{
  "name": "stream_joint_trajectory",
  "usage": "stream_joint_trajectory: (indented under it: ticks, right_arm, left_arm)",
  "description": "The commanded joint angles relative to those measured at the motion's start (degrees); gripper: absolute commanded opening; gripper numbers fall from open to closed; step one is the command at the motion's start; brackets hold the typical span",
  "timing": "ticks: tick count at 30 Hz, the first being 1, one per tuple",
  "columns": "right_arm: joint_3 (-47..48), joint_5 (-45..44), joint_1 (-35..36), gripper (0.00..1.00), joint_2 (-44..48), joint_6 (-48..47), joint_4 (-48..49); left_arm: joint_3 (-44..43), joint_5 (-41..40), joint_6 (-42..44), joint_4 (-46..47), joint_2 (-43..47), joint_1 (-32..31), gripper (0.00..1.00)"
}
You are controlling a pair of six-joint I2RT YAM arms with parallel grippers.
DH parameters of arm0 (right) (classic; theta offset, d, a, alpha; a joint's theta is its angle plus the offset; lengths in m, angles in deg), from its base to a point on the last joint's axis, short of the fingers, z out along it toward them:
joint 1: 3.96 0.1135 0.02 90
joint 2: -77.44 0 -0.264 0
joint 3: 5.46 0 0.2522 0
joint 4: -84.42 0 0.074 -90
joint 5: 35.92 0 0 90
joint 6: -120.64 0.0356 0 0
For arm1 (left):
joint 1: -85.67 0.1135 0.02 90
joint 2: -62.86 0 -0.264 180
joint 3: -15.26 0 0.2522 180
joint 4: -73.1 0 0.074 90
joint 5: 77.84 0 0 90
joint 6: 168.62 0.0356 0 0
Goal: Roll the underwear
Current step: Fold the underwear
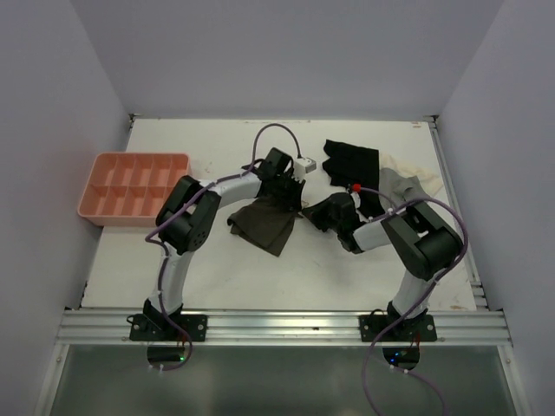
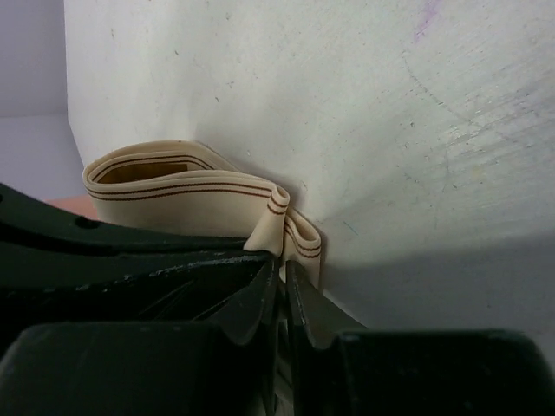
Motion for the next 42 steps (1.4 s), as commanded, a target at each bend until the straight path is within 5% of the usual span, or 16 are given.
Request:
stream_joint_trajectory:
  ticks: [1,5,13,27,32,37,42]
  right_arm:
    - [-0.42,-3.67,-0.23,0.14,5.82,-3.65,-3.60]
    - [-0.77,-5.87,-0.23,0.31,11.01,-4.45,-6.68]
    - [3.35,-7.63,-0.40,0.27,11.65,-5.59,-13.36]
    - [5.12,-4.99,-0.40,0.25,-0.67,0.74,-2.82]
    - [3.80,-6.75,-0.40,0.13,3.46,1.01,-3.16]
    - [6.86,-7.28,-0.40,0.28,6.01,-1.37,-9.75]
    - [10.12,-6.23,-0.49,0.29,3.21,-1.81,-13.97]
  left_arm:
    - [0.80,2.75,-1.26,-0.12,-1.87,0.87,0.00]
    - [2.73,3.89,-1.44,0.41,-1.96,1.23,0.00]
    - [3.35,3.90,-0.82,0.76,-1.44,1.23,0.00]
    - [6.86,2.58,1.28,0.93,0.32,1.23,0.05]
    - [7.83,2.23,1.99,1.02,0.67,1.23,0.00]
    - [7.83,2.23,2.34,1.02,0.76,1.23,0.00]
    - [7.83,2.40,2.52,0.85,0.85,1.23,0.00]
